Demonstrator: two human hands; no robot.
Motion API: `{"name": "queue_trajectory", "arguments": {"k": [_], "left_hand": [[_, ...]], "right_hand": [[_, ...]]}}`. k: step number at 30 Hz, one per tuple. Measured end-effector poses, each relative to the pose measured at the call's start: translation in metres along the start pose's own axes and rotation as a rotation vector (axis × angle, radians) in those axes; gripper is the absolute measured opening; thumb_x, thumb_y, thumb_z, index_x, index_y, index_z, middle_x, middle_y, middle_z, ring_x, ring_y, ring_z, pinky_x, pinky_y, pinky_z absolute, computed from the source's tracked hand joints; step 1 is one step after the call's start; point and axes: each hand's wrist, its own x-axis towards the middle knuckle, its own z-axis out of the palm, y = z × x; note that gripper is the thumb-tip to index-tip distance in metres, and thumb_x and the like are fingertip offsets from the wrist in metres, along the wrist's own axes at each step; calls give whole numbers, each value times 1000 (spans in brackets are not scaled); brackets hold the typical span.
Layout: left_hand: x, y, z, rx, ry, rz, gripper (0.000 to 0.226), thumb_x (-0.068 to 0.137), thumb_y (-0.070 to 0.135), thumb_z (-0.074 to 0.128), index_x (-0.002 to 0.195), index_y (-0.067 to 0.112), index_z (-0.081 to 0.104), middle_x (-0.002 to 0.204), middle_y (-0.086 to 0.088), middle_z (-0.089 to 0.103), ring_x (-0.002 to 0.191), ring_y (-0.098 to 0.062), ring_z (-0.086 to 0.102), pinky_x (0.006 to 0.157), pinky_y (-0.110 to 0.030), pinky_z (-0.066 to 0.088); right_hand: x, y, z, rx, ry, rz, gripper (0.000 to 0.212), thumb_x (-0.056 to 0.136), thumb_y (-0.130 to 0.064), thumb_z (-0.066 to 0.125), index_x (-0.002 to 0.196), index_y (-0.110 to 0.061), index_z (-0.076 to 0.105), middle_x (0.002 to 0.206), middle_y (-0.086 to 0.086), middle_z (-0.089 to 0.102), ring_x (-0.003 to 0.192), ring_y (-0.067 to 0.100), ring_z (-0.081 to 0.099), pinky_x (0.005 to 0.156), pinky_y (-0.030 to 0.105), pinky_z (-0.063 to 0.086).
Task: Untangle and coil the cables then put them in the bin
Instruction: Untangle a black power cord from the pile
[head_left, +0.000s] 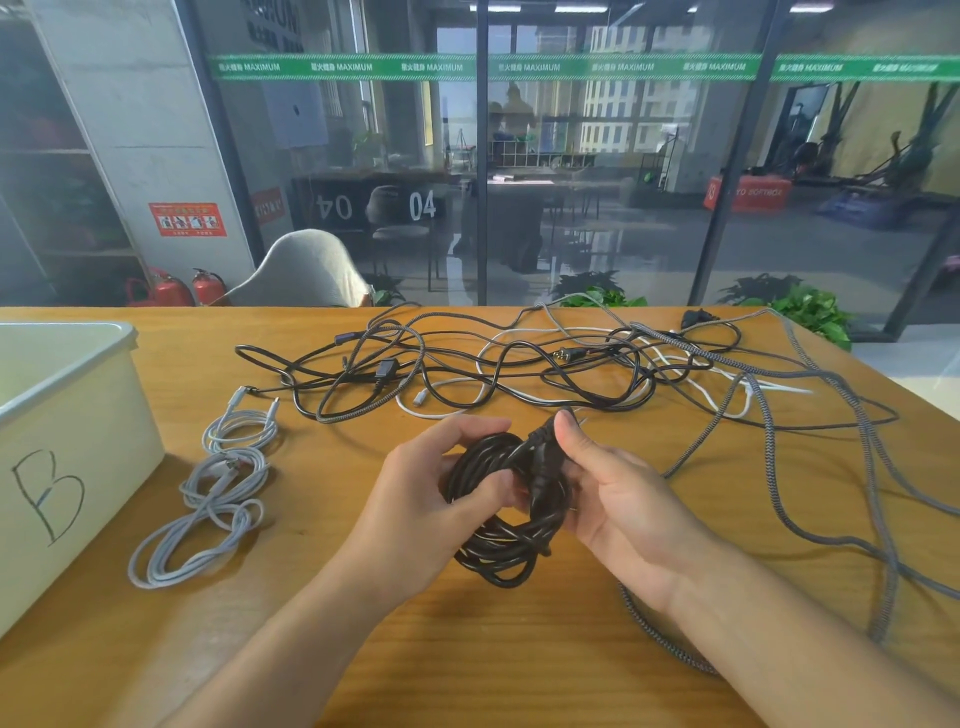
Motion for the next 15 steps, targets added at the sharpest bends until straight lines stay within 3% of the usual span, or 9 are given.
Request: {"name": "queue_trajectory", "arguments": {"k": [5, 9, 12, 15], "left_hand": [[-1, -5, 2, 100, 19, 22, 34, 95, 11, 73, 124, 27, 65, 101, 3, 77, 87, -21, 75, 85, -44, 61], [-1, -12, 3, 297, 21, 18, 26, 92, 45, 75, 115, 36, 67, 97, 11, 73, 81, -13, 70, 70, -30, 56], [-1, -12, 3, 470, 34, 19, 40, 85, 67, 64, 116, 41, 68, 92, 16, 71, 72, -4, 63, 63, -18, 47], [0, -14, 3, 429, 53, 6, 46, 85, 70, 57, 121, 43, 67, 102, 19, 73, 86, -6, 69, 74, -29, 56]], "right_hand": [[2, -2, -5, -101, -44, -12, 56, 97, -48, 58, 116, 2, 73, 115, 21, 75, 99, 26, 73, 90, 35, 60], [0, 0, -5, -349, 6, -153, 45, 87, -46, 73, 108, -6, 74, 104, 14, 78, 91, 23, 73, 87, 37, 61], [0, 6, -4, -476, -7, -216, 35, 85, -45, 75, 102, -15, 75, 93, 1, 77, 89, 16, 72, 88, 38, 60], [3, 4, -8, -692, -37, -269, 25, 90, -41, 75, 110, -26, 76, 103, -13, 77, 104, 6, 70, 92, 27, 55]]}}
